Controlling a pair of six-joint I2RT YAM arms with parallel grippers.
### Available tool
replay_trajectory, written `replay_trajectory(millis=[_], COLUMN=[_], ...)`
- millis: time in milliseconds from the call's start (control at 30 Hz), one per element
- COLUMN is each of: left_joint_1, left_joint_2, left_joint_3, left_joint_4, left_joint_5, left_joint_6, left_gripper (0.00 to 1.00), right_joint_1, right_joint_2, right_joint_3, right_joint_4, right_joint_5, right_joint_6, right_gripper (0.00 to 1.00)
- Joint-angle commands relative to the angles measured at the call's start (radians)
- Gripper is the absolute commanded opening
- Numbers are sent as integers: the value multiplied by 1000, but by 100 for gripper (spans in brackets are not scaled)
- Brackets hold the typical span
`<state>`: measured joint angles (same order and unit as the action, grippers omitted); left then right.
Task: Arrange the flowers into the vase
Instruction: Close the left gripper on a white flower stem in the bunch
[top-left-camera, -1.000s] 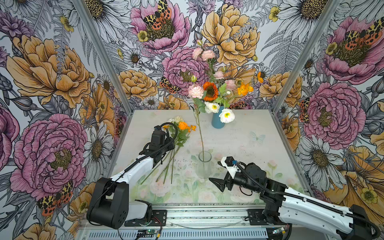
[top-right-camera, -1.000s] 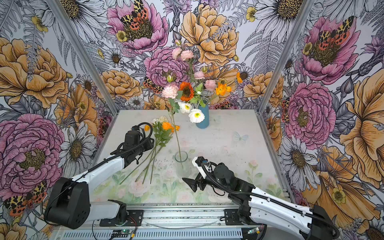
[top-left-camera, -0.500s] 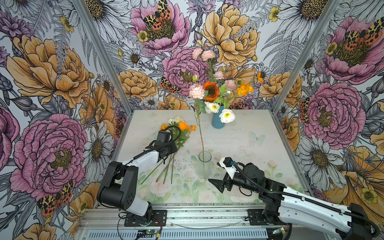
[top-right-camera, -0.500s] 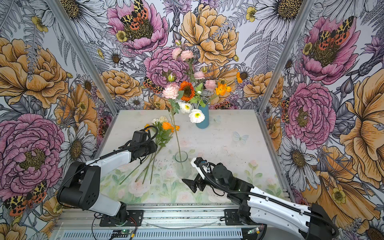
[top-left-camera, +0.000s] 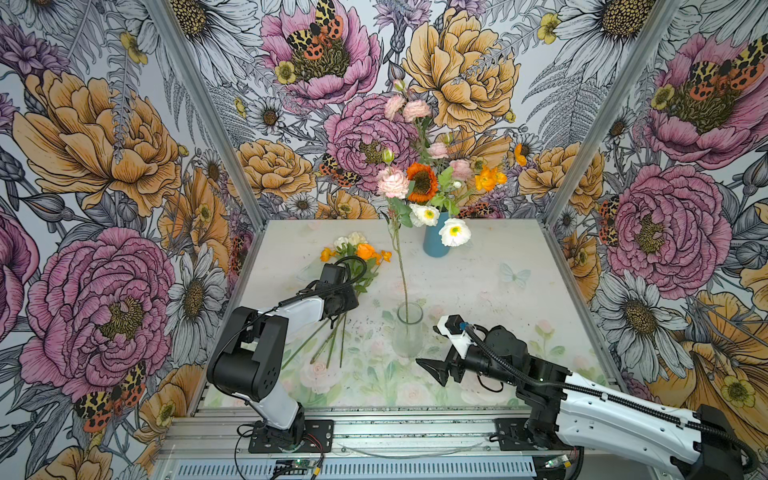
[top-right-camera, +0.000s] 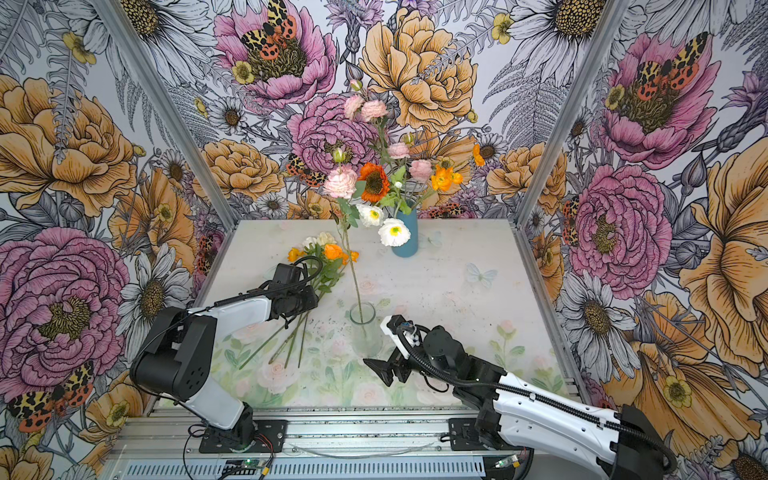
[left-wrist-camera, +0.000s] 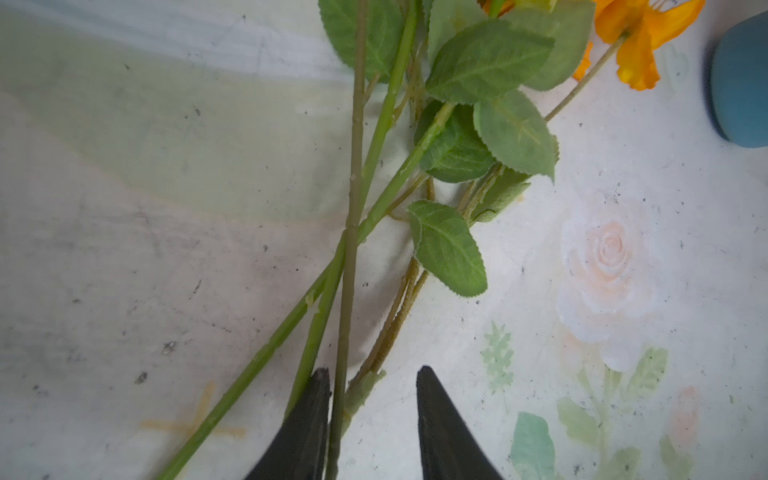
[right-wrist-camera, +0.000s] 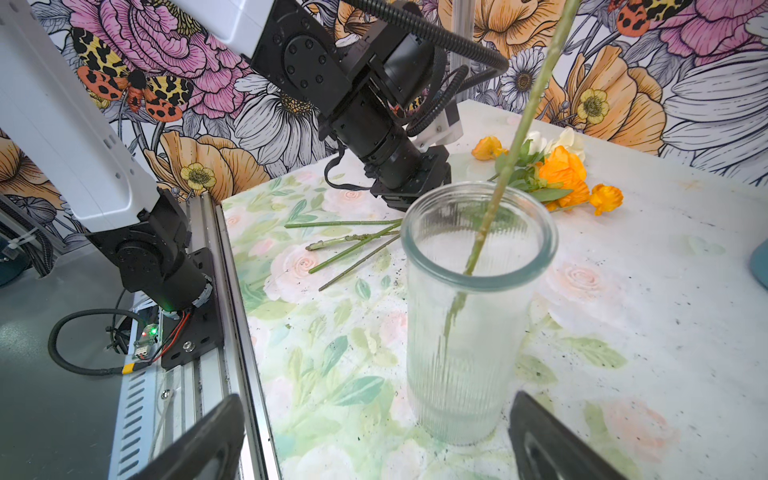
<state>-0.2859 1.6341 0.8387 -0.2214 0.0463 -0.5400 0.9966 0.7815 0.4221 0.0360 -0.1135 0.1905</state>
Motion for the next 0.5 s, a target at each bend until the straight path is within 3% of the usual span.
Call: replay_trajectory(millis=[0,300,400,467], left_joint_1=[5,7,11,11], left_joint_2=[19,20,1,-27], left_joint_3=[33,43,38,29], left_joint_4=[-1,4,4,8], left_joint_5=[-6,-8,-8,-7], left_joint_6=[20,32,42,54], left_gripper=[34,12,1,0], right_joint_1=[8,7,8,7], right_joint_2=[-12,-4,1,2], right_joint_3=[18,18,19,23], right_joint_4=[0,2,7,5], right_joint_5=[-6,-11,-15,-21], right_joint_6=[0,4,7,12], right_gripper=[99,100,100,100])
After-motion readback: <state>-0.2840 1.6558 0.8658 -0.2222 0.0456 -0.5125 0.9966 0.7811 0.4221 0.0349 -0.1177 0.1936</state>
